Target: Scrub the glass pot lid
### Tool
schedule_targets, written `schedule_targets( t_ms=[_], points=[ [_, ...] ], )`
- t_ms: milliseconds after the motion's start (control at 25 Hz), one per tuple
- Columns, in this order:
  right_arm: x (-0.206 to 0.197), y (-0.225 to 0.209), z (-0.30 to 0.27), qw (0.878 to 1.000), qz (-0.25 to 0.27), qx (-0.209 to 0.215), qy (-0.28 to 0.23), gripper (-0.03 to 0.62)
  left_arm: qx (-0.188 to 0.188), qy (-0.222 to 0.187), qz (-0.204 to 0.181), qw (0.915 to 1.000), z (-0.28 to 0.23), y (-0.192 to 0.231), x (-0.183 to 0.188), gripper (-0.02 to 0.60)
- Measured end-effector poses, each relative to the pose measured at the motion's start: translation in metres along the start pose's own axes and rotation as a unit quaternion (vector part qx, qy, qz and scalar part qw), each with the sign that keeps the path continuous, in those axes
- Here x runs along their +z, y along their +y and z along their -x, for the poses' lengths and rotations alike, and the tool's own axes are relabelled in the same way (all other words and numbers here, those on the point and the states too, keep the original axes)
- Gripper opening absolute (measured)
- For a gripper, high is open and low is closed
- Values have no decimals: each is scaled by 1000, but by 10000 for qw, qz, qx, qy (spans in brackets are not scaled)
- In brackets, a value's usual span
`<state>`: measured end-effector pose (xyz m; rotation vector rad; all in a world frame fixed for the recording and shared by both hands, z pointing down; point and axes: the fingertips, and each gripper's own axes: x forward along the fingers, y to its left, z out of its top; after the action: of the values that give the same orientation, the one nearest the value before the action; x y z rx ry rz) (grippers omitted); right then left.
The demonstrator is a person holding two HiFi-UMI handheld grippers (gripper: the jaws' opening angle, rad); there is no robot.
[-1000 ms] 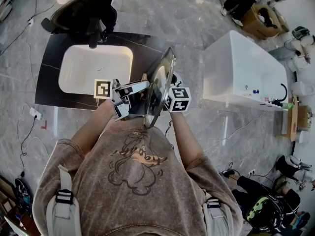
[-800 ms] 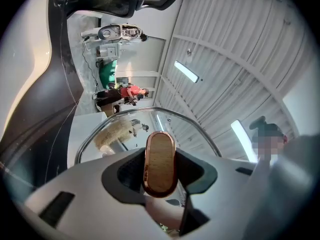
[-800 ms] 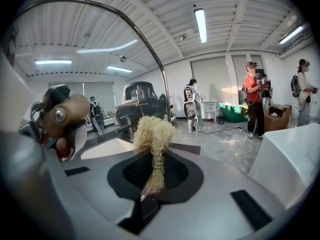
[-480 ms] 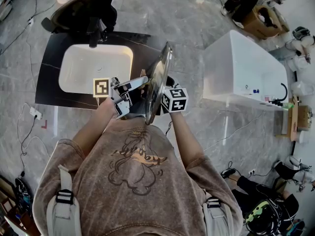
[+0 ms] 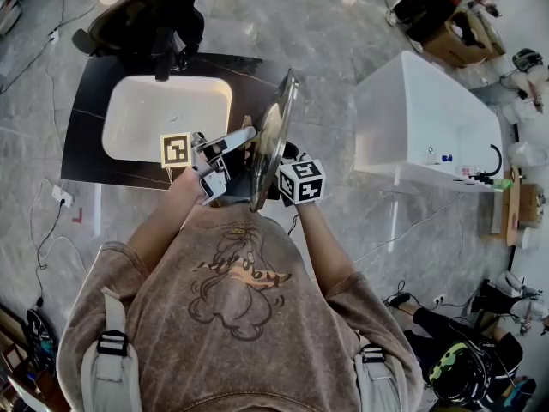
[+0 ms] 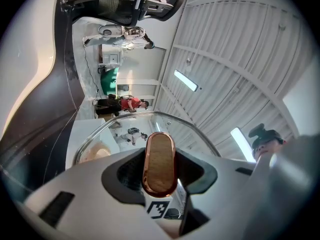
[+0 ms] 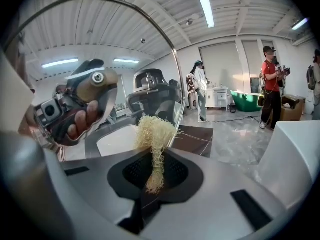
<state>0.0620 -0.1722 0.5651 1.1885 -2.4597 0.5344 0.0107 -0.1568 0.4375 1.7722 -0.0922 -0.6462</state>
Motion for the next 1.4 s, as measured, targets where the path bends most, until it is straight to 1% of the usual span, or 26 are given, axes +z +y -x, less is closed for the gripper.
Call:
schedule_targets(
  t_ms=[240,560,800,1040,1240,1400],
  points=[
    [-12,25,8,9992,-68,380,133,41,14,-162,1,9999,0,3,8,181],
    [-18,48,15,9978,-109,583,288,41,68,-213,-80,9997,-1,6,14,181],
    [-15,71,32,9943,-53,1003,353,41,117,-338,-81,9993,0,8,19,181],
    [-2,89,50,9899,-93,1384,283,41,158,-435,-108,9989,2,9,21,181],
    [15,101,65,9862,-168,1644,113,41,261,-543,-86,9981,3,14,23,181],
    [34,106,75,9826,-255,1840,-68,41,275,-603,-71,9978,4,16,25,181]
  ],
)
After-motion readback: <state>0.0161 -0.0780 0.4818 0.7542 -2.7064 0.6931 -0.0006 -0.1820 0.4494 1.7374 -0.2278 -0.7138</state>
